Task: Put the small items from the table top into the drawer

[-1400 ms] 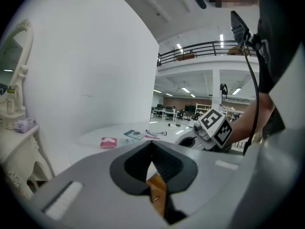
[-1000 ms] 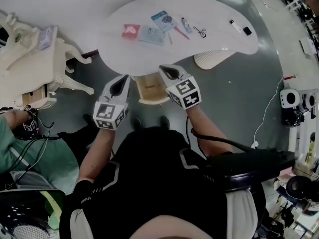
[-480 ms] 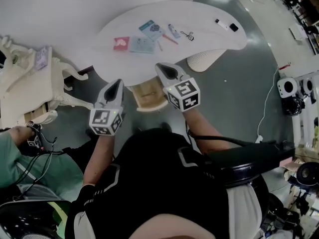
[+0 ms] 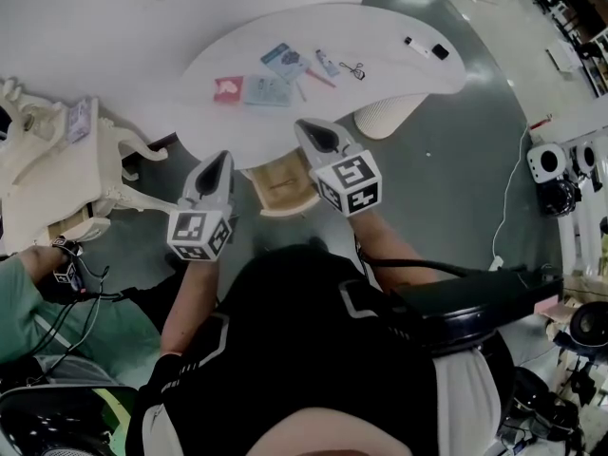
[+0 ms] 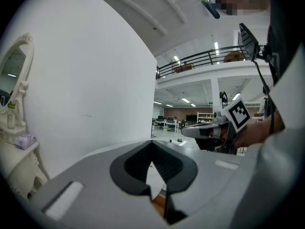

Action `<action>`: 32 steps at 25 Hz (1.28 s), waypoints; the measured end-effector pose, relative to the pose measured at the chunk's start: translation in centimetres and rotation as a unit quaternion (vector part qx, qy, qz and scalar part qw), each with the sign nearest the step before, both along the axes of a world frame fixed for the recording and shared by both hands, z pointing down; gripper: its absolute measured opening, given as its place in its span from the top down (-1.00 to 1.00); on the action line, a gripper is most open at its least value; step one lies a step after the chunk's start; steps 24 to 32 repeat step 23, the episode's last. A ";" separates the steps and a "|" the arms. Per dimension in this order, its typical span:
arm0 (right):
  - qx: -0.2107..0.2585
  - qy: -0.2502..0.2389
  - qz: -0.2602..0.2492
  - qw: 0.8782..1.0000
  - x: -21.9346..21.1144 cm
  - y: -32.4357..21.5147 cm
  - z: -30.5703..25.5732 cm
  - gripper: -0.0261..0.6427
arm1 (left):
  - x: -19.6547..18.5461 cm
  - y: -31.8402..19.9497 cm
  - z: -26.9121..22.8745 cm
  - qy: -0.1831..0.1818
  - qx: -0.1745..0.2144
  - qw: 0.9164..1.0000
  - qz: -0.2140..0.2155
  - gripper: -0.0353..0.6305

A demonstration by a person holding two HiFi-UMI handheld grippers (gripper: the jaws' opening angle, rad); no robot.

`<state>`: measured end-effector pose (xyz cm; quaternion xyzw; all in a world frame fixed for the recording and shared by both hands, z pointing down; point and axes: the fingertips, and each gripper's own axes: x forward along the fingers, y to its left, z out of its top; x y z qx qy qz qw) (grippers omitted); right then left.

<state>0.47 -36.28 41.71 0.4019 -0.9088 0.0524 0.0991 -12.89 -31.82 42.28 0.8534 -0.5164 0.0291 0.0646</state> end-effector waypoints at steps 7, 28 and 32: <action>0.010 0.002 -0.002 1.000 -0.1 0.5 -0.7 0.92 | 0.1 0.4 -0.2 -0.008 0.000 1.000 0.005 0.89; 0.009 -0.004 0.000 1.000 -0.4 0.7 -0.7 0.92 | -0.2 0.9 -0.7 -0.023 0.009 1.000 0.005 0.89; 0.009 -0.004 0.000 1.000 -0.4 0.7 -0.7 0.92 | -0.2 0.9 -0.7 -0.023 0.009 1.000 0.005 0.89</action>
